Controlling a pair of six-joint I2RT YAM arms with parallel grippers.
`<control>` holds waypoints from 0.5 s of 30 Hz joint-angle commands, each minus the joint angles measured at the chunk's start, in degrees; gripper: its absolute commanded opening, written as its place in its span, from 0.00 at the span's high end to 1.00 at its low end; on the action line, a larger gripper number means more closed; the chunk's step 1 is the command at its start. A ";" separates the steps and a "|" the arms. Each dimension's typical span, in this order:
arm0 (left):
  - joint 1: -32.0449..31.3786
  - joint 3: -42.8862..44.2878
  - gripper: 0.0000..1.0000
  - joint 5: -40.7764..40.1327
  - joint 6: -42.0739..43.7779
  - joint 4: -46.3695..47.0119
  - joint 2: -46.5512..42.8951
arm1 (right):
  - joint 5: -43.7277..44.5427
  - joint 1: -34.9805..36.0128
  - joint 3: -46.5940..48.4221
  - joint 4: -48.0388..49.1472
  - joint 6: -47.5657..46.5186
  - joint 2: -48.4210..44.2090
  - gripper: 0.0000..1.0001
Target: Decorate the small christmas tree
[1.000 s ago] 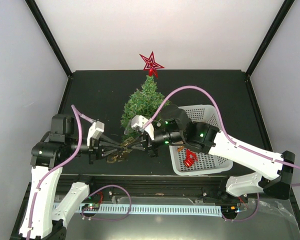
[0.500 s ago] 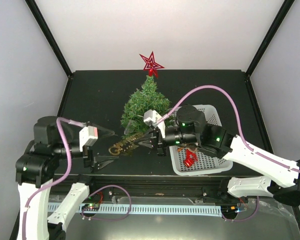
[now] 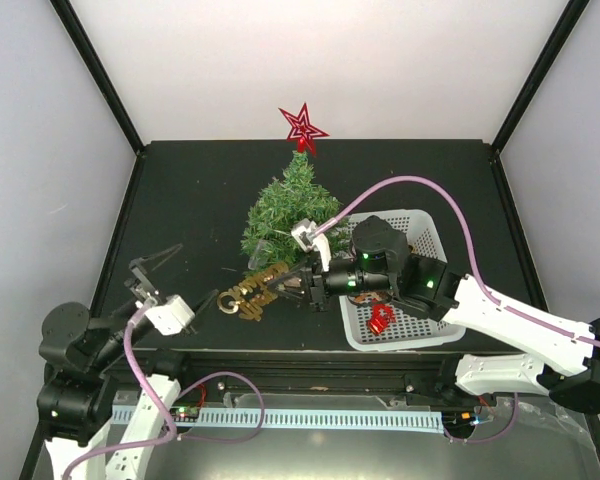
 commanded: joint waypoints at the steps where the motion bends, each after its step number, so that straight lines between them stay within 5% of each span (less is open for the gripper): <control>1: 1.29 -4.73 0.01 -4.77 13.76 7.94 -5.76 | 1.09 0.35 -1.58 7.81 11.45 -1.90 0.99; 9: 12.70 -18.94 0.01 10.81 39.78 8.36 -22.84 | 4.11 0.56 -2.13 12.98 20.93 -0.04 0.99; 15: 12.62 -17.95 0.07 11.43 38.82 11.80 -22.95 | 6.42 1.09 -3.24 14.78 24.31 1.46 0.99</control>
